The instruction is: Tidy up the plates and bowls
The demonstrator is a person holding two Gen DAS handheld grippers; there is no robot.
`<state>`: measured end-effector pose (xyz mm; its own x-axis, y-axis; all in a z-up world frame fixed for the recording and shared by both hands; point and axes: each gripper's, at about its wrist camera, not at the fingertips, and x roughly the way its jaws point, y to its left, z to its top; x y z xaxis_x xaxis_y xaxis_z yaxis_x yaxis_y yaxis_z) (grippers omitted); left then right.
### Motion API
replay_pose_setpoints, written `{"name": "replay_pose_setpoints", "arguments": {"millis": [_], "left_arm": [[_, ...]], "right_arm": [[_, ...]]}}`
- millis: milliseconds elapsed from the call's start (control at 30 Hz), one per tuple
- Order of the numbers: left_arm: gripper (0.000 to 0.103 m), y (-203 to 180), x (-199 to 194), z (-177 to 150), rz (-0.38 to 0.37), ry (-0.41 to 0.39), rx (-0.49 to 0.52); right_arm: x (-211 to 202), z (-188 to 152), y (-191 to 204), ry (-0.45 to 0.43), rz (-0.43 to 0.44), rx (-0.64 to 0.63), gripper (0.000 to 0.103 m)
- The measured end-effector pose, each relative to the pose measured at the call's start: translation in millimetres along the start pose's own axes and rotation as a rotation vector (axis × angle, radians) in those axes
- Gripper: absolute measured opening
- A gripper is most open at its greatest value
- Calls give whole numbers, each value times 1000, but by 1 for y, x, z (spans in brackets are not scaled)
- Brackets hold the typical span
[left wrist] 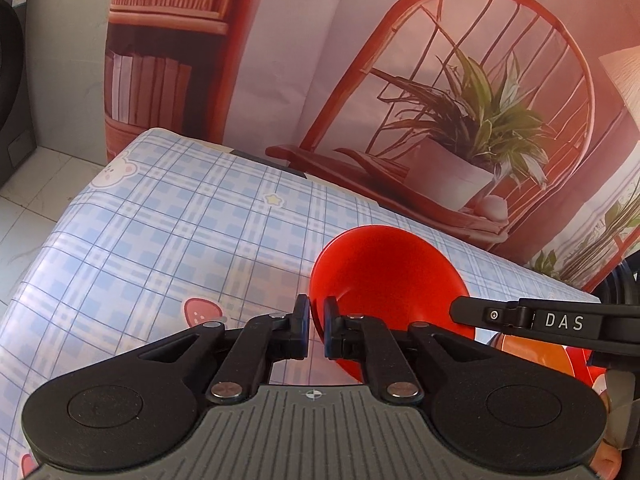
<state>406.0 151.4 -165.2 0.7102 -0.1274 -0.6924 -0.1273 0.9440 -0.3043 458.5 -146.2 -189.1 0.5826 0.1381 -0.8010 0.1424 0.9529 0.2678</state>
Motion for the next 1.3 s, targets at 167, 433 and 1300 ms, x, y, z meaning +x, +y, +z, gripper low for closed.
{"name": "replay_pose_setpoints", "arguments": {"millis": [167, 433, 1300], "left_arm": [[8, -4, -19, -8, 59, 0, 18], [8, -13, -57, -21, 108, 4, 11], [8, -79, -135, -83, 35, -11, 37]], "right_arm": [[-16, -10, 7, -17, 24, 5, 6], [-58, -35, 15, -77, 49, -16, 6], [-187, -120, -47, -257, 57, 51, 7]]}}
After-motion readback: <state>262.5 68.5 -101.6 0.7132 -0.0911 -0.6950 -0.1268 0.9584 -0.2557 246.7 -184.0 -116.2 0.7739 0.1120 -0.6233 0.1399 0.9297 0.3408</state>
